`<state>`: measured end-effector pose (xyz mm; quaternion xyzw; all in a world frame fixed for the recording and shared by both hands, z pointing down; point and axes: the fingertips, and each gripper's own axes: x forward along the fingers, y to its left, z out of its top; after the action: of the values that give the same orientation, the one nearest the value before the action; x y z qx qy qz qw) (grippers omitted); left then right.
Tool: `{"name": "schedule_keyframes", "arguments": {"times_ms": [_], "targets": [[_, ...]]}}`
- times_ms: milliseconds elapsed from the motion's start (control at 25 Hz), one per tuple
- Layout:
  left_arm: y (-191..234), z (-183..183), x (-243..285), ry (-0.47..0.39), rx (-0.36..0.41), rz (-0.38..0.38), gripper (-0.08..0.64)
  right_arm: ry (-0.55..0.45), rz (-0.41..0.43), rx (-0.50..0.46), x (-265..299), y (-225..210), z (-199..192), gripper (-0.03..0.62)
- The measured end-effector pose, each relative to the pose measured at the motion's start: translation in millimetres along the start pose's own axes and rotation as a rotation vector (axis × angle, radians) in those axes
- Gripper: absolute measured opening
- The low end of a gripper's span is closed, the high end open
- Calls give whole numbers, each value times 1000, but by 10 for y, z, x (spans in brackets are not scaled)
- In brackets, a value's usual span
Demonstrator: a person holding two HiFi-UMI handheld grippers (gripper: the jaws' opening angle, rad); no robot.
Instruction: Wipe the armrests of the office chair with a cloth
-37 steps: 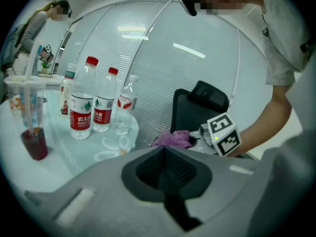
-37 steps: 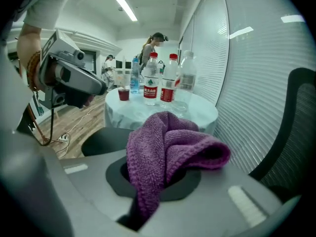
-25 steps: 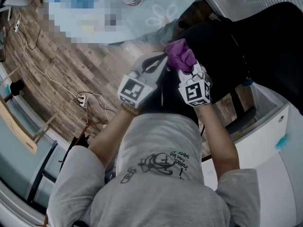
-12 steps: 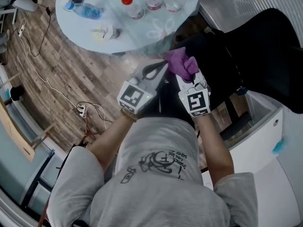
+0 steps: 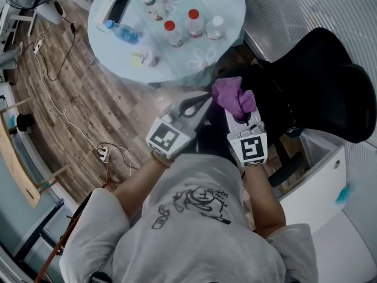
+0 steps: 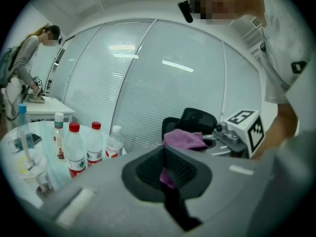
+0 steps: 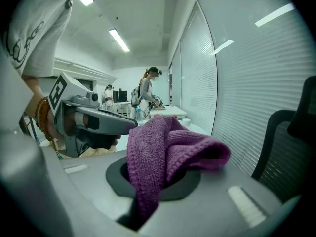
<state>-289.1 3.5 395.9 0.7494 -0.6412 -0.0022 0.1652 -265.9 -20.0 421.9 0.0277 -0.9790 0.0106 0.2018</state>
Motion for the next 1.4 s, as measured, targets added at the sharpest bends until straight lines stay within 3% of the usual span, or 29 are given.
{"name": "schedule_keyframes", "arguments": {"times_ms": [360, 680, 1400], "targets": [[-207, 768, -182, -94, 13, 1, 0, -118, -23, -19, -468, 27, 877, 34], [-502, 1302, -279, -124, 94, -45, 0, -185, -40, -19, -818, 70, 1451, 34], [-946, 1979, -401, -153, 161, -83, 0, -270, -93, -31, -1431, 113, 2071, 35]]}}
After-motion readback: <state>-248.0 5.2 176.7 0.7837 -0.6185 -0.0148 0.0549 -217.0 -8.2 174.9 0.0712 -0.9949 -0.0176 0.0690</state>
